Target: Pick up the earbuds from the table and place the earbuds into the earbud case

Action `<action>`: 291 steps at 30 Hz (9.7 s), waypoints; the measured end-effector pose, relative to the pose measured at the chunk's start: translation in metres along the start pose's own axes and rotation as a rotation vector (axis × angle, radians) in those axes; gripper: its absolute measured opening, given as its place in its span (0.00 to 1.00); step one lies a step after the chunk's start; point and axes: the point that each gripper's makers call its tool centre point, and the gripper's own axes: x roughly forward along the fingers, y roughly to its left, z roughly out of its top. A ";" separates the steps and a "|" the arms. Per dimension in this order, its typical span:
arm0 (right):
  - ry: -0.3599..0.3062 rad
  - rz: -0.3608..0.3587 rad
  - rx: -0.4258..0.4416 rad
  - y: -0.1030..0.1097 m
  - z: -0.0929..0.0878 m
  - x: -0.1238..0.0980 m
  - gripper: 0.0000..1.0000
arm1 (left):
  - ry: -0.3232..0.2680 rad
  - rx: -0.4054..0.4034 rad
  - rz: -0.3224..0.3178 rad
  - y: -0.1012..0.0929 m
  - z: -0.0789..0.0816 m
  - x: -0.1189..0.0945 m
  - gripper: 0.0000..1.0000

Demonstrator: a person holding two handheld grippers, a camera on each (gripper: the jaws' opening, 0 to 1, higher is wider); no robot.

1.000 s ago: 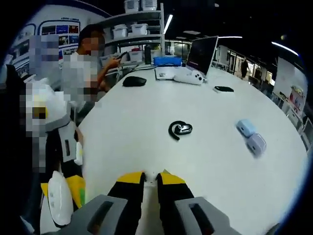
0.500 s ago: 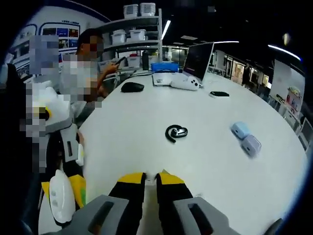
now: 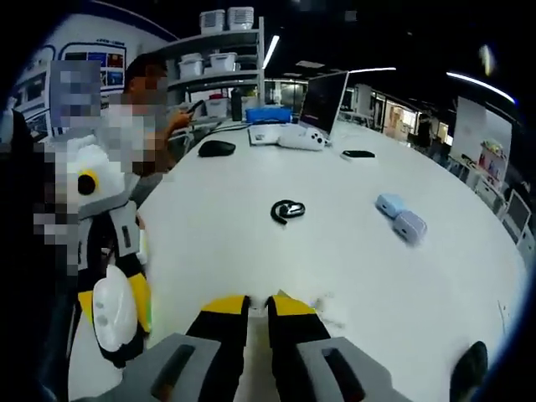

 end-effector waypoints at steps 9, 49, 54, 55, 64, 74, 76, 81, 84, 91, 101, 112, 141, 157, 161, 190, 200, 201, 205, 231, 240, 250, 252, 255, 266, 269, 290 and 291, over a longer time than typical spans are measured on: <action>0.026 -0.132 -0.093 0.001 -0.020 -0.036 0.09 | 0.000 0.001 0.001 0.000 0.000 0.000 0.25; 0.021 -0.468 0.302 0.036 -0.067 -0.100 0.11 | 0.002 0.030 0.008 -0.001 0.001 -0.002 0.25; -0.018 -0.410 0.392 0.050 -0.065 -0.086 0.09 | 0.003 0.032 0.007 -0.001 0.001 -0.002 0.25; -0.016 -0.416 0.396 0.049 -0.067 -0.085 0.09 | 0.003 0.032 0.006 -0.001 0.001 -0.002 0.25; -0.013 -0.459 0.419 0.038 -0.072 -0.082 0.22 | 0.003 0.036 0.006 -0.001 0.000 -0.002 0.25; -0.007 -0.452 0.357 0.028 -0.066 -0.071 0.27 | 0.003 0.038 0.009 -0.001 0.000 -0.002 0.25; 0.002 -0.447 0.337 0.026 -0.064 -0.069 0.27 | 0.003 0.038 0.010 -0.001 0.000 -0.002 0.25; 0.026 -0.439 0.267 0.019 -0.057 -0.062 0.27 | 0.003 0.039 0.010 -0.001 0.000 -0.003 0.25; 0.055 -0.434 0.216 0.016 -0.055 -0.059 0.27 | 0.003 0.040 0.010 -0.002 0.000 -0.003 0.25; 0.101 -0.440 0.133 0.012 -0.055 -0.060 0.22 | 0.002 0.037 0.007 -0.002 0.000 -0.003 0.25; 0.058 -0.416 0.173 0.009 -0.054 -0.066 0.13 | 0.001 0.034 0.003 -0.001 0.000 -0.003 0.25; -0.132 -0.230 0.339 0.026 -0.050 -0.078 0.01 | 0.001 0.032 0.004 -0.001 0.000 -0.003 0.25; 0.108 -0.086 -0.120 0.017 -0.039 -0.038 0.26 | 0.000 0.029 0.006 -0.001 0.000 -0.002 0.25; 0.124 -0.031 -0.112 0.027 -0.047 -0.040 0.18 | 0.000 0.027 0.005 -0.001 0.000 -0.002 0.25; 0.116 -0.039 -0.140 0.026 -0.044 -0.039 0.18 | 0.000 0.027 0.006 -0.001 0.000 -0.002 0.25; -0.007 0.031 -0.096 0.028 -0.027 -0.040 0.05 | -0.001 0.018 0.006 0.000 -0.001 -0.001 0.25; -0.019 0.000 -0.048 0.028 -0.038 -0.048 0.05 | 0.002 0.029 0.010 0.000 -0.001 -0.001 0.25; -0.024 -0.001 -0.053 0.030 -0.038 -0.048 0.08 | 0.002 0.030 0.011 0.000 -0.001 0.000 0.25; 0.010 -0.034 -0.077 0.034 -0.041 -0.045 0.15 | 0.002 0.030 0.012 0.000 -0.002 0.000 0.25; -0.022 -0.175 -0.138 0.026 -0.041 -0.038 0.05 | 0.002 0.031 0.013 0.000 -0.001 0.000 0.25; -0.187 -0.080 0.097 0.035 -0.025 -0.051 0.05 | 0.002 0.032 0.014 0.000 -0.002 0.000 0.25; -0.249 0.044 0.285 0.049 -0.025 -0.062 0.05 | 0.003 0.033 0.016 0.000 -0.002 0.000 0.25; -0.200 0.041 0.274 0.052 -0.034 -0.060 0.05 | 0.003 0.033 0.016 0.000 -0.002 0.000 0.25; -0.126 0.004 0.211 0.051 -0.046 -0.058 0.05 | 0.003 0.033 0.017 0.000 -0.002 0.000 0.25; -0.036 -0.077 0.043 0.057 -0.055 -0.054 0.06 | 0.003 0.032 0.019 0.000 -0.001 0.000 0.25; -0.025 -0.114 -0.011 0.053 -0.056 -0.056 0.09 | 0.003 0.032 0.020 0.000 -0.001 0.000 0.25; 0.012 -0.468 -0.259 0.048 -0.056 -0.058 0.09 | 0.002 0.038 0.021 0.001 -0.001 0.000 0.25; 0.012 -0.467 -0.257 0.047 -0.056 -0.058 0.08 | 0.002 0.038 0.021 0.001 -0.001 0.000 0.25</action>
